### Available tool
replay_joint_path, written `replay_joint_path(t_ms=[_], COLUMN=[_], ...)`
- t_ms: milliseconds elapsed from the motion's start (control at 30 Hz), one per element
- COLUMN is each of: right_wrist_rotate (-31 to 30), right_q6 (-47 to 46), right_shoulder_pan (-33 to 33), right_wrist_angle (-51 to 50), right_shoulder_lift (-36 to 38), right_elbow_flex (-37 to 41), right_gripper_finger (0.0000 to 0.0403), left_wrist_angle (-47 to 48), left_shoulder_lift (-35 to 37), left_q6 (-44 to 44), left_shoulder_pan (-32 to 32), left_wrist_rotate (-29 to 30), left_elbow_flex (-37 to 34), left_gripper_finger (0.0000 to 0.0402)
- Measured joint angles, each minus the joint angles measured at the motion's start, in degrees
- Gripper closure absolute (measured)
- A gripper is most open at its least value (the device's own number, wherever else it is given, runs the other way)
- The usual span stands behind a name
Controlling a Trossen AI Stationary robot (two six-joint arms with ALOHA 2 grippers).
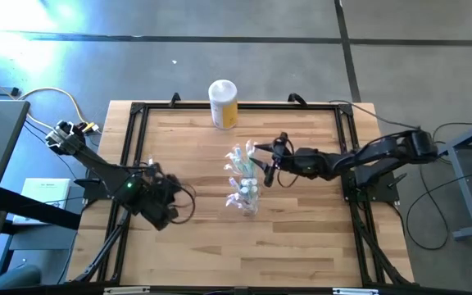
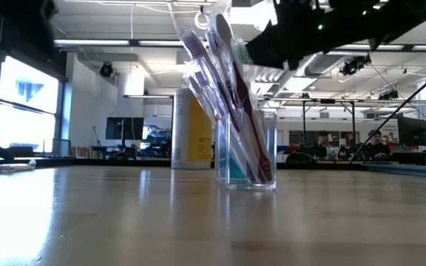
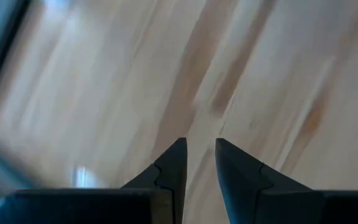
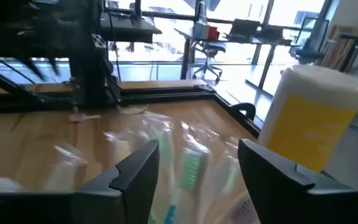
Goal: Pick & Place toothbrushing station
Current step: Put the purple toothbrush into the transparent organizer
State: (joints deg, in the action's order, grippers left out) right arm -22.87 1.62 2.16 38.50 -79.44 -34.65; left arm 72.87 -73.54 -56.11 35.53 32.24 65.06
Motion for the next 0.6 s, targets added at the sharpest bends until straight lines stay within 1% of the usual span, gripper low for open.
replay_joint_path(t_ms=[67, 133, 233, 333, 400, 467, 600], right_wrist_rotate=[-0.90, -1.22, -1.22, -1.22, -1.22, -1.22, -1.22], right_q6=[0.12, 0.14, 0.10, 0.10, 0.11, 0.13, 0.14], right_shoulder_pan=[1.53, 3.24, 5.40, 7.31, 8.44, 9.13, 10.04], right_wrist_angle=[-0.27, 0.34, 0.03, 0.82, 1.08, 1.21, 1.15], right_shoulder_lift=[1.89, 3.12, 4.14, 4.20, 4.17, 4.17, 4.17], right_elbow_flex=[0.02, -0.04, 0.00, 0.00, 0.00, 0.00, 0.00], right_gripper_finger=[0.0191, 0.0192, 0.0192, 0.0192, 0.0193, 0.0193, 0.0193], left_wrist_angle=[5.71, 8.25, 9.33, 9.86, 9.30, 9.09, 8.93], left_shoulder_lift=[0.07, 0.11, 0.41, 0.46, 0.45, 0.46, 0.46], left_q6=[-8.62, -14.90, -20.02, -25.40, -27.74, -28.17, -25.03], left_shoulder_pan=[-0.91, -2.59, -5.56, -9.70, -12.51, -15.24, -22.03], left_wrist_rotate=[-4.95, -8.44, -9.61, -14.85, -17.19, -19.24, -24.04], left_elbow_flex=[-0.45, -1.75, -3.89, -6.38, -8.40, -10.62, -14.20], left_gripper_finger=[0.0323, 0.0323, 0.0323, 0.0323, 0.0323, 0.0323, 0.0323])
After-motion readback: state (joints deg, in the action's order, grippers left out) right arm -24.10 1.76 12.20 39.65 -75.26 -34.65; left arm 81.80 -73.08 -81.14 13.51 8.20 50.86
